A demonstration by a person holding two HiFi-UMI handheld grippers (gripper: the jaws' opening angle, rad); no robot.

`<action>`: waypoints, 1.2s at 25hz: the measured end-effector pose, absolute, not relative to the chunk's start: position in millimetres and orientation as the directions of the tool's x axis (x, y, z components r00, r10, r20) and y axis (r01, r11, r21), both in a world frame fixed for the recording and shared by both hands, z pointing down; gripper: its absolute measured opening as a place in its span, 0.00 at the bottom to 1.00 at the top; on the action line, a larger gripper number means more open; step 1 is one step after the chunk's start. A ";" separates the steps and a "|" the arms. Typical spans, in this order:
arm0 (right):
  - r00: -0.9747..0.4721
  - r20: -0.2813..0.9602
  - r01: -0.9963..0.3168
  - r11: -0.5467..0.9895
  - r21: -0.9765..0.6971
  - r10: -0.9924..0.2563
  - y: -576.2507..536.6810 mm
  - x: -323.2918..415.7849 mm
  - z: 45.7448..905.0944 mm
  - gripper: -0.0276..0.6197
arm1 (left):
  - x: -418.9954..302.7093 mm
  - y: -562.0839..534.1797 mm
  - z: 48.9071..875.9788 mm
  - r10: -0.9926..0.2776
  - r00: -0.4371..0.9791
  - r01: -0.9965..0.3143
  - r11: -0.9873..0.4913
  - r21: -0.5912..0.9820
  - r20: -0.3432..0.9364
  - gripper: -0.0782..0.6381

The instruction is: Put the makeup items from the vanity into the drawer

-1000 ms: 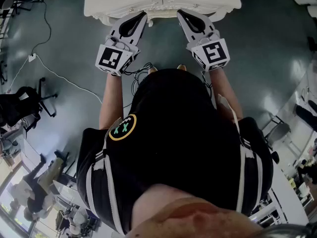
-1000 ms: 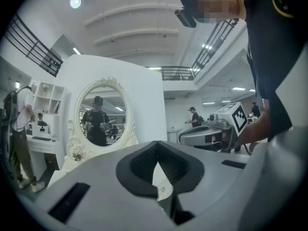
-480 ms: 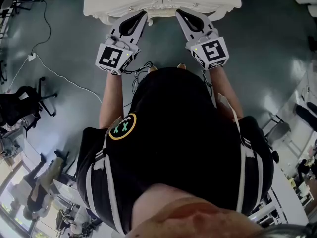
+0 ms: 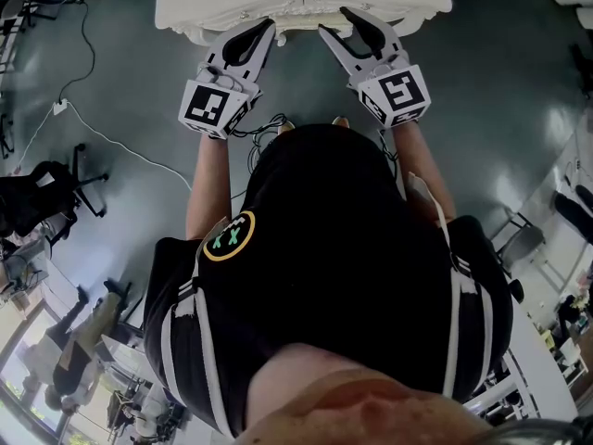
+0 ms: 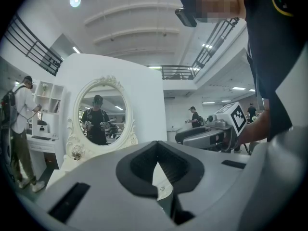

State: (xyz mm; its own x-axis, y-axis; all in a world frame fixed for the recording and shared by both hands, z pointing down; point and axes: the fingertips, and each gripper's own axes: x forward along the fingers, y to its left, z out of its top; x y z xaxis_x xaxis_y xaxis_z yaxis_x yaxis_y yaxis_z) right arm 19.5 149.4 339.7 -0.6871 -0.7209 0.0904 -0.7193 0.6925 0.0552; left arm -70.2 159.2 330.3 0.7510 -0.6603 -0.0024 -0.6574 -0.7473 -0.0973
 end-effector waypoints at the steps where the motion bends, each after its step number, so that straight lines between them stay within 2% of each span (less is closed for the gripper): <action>1: -0.689 0.091 -0.718 0.694 0.052 -0.719 149.1 18.8 340.7 0.41 | -70.4 158.9 331.5 -0.660 0.751 -0.657 -0.747 -0.097 -0.001 0.13; 4: -0.692 0.099 -0.715 0.698 0.046 -0.715 148.4 17.9 343.8 0.53 | -70.2 158.2 332.5 -0.659 0.752 -0.657 -0.748 -0.095 -0.002 0.13; 7: -0.697 0.115 -0.707 0.705 0.048 -0.707 148.0 17.2 348.1 0.71 | -69.1 158.0 333.9 -0.657 0.754 -0.653 -0.751 -0.098 0.000 0.13; 10: -0.704 0.128 -0.698 0.714 0.062 -0.699 146.2 14.9 352.0 0.93 | -68.2 156.1 335.9 -0.655 0.755 -0.652 -0.752 -0.096 0.005 0.13; 11: -0.704 0.130 -0.697 0.714 0.065 -0.698 145.8 14.4 352.6 0.97 | -67.9 155.7 335.8 -0.655 0.755 -0.652 -0.752 -0.094 0.004 0.13; 30: -0.722 0.135 -0.678 0.733 0.058 -0.679 139.4 46.6 358.4 0.97 | -38.1 149.6 333.2 -0.688 0.726 -0.683 -0.723 -0.104 0.017 0.13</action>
State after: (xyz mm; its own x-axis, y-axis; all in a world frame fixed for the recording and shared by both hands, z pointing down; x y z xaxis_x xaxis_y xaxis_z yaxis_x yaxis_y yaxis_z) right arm 46.6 139.4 358.4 -0.7218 -0.6788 0.1348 -0.6781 0.7327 0.0581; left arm -38.1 149.6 333.2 0.7255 -0.6880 0.0172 -0.6830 -0.7229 -0.1040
